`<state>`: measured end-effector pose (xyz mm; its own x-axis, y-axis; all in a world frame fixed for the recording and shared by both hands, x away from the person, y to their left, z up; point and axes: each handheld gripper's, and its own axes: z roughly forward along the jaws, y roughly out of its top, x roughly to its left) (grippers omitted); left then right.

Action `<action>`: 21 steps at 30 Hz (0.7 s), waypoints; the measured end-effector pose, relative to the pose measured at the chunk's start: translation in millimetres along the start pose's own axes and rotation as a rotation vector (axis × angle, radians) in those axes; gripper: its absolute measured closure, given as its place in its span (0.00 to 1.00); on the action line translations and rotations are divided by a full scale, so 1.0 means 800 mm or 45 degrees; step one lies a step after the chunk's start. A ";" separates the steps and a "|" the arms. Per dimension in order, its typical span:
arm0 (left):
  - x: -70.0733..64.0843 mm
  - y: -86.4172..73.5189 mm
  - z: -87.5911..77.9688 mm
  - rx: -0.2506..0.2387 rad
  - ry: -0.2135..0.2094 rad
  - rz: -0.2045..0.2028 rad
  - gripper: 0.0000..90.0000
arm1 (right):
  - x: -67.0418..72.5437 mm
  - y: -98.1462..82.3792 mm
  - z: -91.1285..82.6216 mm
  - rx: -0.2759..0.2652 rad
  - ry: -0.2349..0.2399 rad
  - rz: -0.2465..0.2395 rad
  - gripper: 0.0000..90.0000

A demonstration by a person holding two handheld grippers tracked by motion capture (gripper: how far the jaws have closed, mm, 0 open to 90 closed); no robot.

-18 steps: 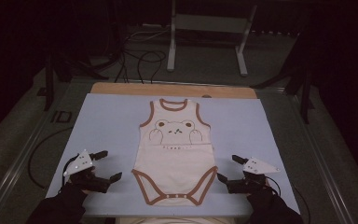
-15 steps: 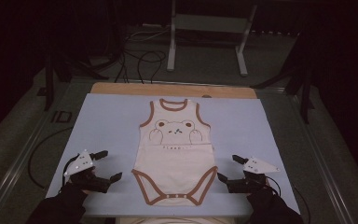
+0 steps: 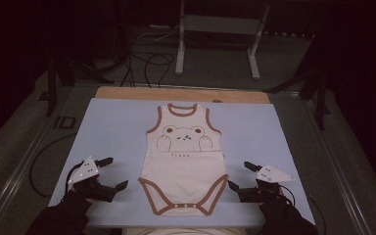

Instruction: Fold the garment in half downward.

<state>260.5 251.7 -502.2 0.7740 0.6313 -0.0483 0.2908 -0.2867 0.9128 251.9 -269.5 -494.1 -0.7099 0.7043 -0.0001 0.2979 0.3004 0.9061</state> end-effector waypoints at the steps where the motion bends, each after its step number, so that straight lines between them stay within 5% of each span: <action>1: 0.000 0.000 0.000 0.000 0.000 0.000 0.00 | 0.000 0.000 0.000 0.000 0.000 0.000 0.10; 8: -0.008 0.006 -0.002 0.043 -0.023 0.014 0.00 | 0.002 0.004 -0.002 0.016 0.002 0.029 0.10; 15: -0.017 0.029 -0.010 0.008 -0.022 0.037 0.00 | 0.006 0.020 -0.007 0.005 0.004 0.069 0.10; 21: -0.022 0.037 -0.015 0.014 -0.078 0.014 0.00 | 0.012 0.036 -0.013 0.001 -0.012 0.054 0.10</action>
<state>248.6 240.7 -469.2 0.8102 0.5827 -0.0631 0.2878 -0.3018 0.9089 247.1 -260.7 -463.3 -0.6905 0.7225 0.0341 0.3279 0.2707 0.9051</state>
